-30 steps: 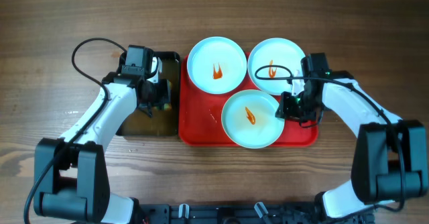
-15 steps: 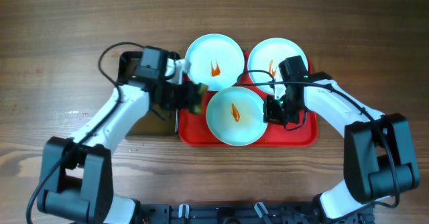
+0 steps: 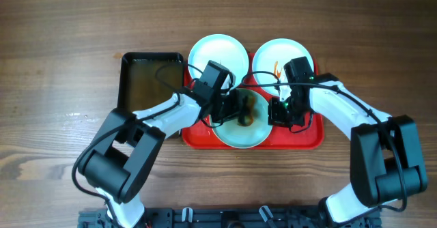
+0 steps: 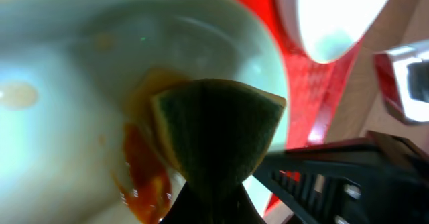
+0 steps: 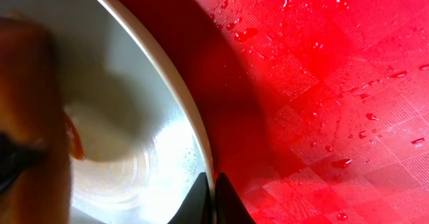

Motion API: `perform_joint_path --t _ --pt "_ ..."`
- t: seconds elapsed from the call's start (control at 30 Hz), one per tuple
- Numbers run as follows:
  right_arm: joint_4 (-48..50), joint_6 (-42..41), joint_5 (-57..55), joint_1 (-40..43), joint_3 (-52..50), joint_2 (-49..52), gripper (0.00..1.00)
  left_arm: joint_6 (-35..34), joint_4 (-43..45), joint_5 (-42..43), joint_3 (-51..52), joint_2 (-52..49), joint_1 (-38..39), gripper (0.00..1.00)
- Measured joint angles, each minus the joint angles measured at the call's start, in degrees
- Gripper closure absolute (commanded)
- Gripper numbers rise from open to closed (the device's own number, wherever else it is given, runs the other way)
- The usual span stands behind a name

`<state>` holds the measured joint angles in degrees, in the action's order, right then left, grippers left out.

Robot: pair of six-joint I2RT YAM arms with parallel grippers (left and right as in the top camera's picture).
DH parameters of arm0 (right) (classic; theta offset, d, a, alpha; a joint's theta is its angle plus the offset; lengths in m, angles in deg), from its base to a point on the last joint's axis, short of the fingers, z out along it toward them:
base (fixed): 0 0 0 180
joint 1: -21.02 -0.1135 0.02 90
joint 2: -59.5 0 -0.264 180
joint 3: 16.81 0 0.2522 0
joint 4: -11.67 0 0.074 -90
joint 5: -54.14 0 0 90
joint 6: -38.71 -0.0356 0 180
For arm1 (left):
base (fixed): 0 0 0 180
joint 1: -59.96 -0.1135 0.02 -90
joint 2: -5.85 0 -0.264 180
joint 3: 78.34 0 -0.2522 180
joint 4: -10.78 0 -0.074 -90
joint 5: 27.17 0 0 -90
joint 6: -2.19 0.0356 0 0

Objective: Clean dirty plates on tray and stack at the side

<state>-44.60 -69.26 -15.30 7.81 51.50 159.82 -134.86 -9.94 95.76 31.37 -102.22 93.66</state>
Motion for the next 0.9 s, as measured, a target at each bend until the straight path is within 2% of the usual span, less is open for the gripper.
perform_joint_path --t 0.4,0.63,0.9 --pt "0.00 0.00 0.00 0.00 0.00 0.00 0.96 -0.46 -0.70 -0.68 -0.02 -1.44 0.13 0.96" --pt "-0.09 0.00 -0.02 0.00 0.00 0.00 0.96 -3.06 -0.72 -3.26 -0.50 -1.44 3.34 0.96" --pt "0.37 -0.02 0.35 -0.15 0.00 0.00 0.96 -1.57 -7.58 -10.36 -2.36 -0.92 2.73 0.96"
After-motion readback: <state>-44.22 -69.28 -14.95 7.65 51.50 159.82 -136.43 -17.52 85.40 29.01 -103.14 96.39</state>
